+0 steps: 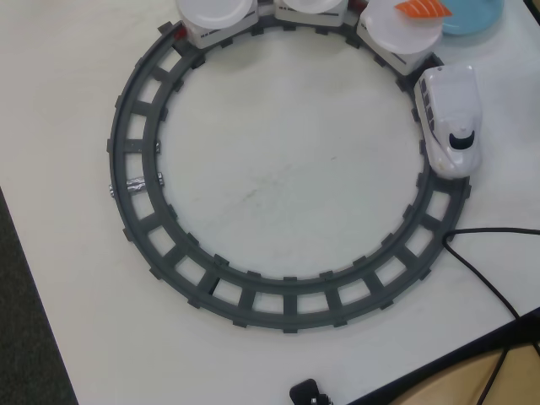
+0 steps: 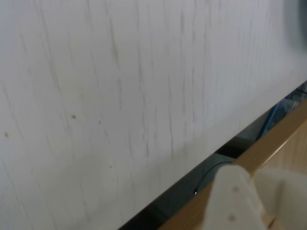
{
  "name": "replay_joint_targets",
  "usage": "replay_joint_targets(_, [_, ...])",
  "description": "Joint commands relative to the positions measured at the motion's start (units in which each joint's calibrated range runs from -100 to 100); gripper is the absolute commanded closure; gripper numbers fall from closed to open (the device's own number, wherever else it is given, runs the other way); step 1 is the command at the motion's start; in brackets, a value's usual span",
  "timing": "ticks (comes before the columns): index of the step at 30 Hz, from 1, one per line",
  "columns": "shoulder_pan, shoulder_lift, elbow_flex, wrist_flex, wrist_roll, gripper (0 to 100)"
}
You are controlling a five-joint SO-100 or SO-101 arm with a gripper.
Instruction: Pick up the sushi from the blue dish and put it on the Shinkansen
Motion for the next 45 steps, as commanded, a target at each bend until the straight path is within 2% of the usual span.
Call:
replay_joint_targets(1, [0.4,-0.1,-0.6,0.1,-0.2,98])
replay_joint_targets(21, [0.2,0.8,-1.8,-1.3,0.3,98])
replay_joint_targets(23, [0.2,1.0,-3.3,-1.3,1.9,95])
replay_joint_targets(27, [0.2,4.8,-9.0,-1.4,2.3,79])
replay_joint_targets(30, [0.2,11.3,-16.8,-1.5,2.5,69])
replay_joint_targets(33, [0.3,19.6,-24.8,-2.7,2.3,65])
replay_joint_targets(40, [0.7,46.9,-46.0,-3.7,2.0,65])
replay_joint_targets(45, [0.5,73.9,-65.8,-3.0,5.3,66])
